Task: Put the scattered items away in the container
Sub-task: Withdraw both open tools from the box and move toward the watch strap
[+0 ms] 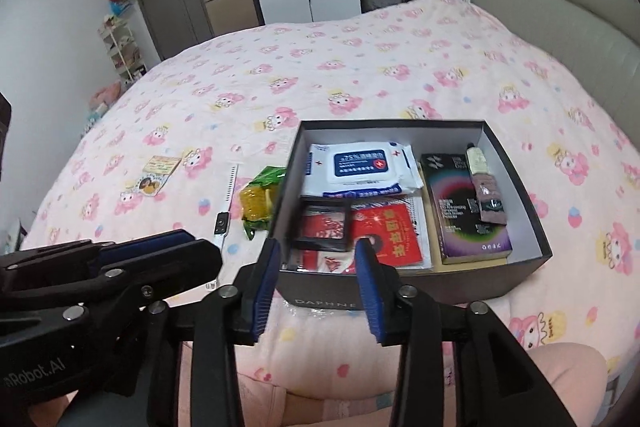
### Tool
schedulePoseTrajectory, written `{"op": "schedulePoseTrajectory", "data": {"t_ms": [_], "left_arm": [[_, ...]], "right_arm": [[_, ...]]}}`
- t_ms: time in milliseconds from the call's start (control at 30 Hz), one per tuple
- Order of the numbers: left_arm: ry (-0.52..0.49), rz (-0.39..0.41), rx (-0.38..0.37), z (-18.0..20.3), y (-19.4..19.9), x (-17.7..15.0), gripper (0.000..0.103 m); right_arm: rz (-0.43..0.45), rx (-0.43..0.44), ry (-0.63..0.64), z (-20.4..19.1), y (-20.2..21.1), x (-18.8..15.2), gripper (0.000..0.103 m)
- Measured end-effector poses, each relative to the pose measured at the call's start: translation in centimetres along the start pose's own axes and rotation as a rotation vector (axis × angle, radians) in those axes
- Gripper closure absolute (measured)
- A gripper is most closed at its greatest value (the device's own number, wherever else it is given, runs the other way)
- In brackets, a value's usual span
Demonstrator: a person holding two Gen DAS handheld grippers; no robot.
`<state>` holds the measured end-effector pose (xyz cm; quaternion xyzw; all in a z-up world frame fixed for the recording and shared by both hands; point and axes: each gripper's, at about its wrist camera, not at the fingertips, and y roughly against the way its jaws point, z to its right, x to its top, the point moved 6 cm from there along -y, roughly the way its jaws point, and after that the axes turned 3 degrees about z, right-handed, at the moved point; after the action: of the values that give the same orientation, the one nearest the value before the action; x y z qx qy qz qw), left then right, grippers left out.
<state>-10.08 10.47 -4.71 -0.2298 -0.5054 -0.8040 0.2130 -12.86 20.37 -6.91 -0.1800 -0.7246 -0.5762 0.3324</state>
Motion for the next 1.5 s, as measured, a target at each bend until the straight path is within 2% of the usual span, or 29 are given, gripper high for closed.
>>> {"op": "schedulePoseTrajectory", "data": {"t_ms": [400,733,967,1333,1433,1500], "left_arm": [[0.076,0.069,0.073,-8.5,5.3,-1.3,0.083],[0.172,0.097,0.106,-14.5,6.6,-1.6,0.079],[0.212,0.094,0.087,-16.5,4.9,-0.7,0.078],[0.256,0.070,0.007,-19.8,-1.3,4.6,0.078],[0.270,0.041,0.015,-20.9,-3.9,5.7,0.078],[0.319,0.010,-0.020,-21.9,-5.9,6.1,0.078]], "right_arm": [[-0.021,0.051,0.122,-9.9,-1.2,-0.4,0.065],[-0.047,0.095,0.206,-15.9,-3.8,-0.2,0.064],[-0.065,0.074,0.219,-16.9,-6.0,0.5,0.064],[-0.091,0.017,0.189,-15.3,-11.5,4.7,0.064],[-0.134,0.024,0.171,-14.9,-13.6,3.7,0.064],[-0.163,0.029,0.159,-14.7,-15.0,3.0,0.064]]}}
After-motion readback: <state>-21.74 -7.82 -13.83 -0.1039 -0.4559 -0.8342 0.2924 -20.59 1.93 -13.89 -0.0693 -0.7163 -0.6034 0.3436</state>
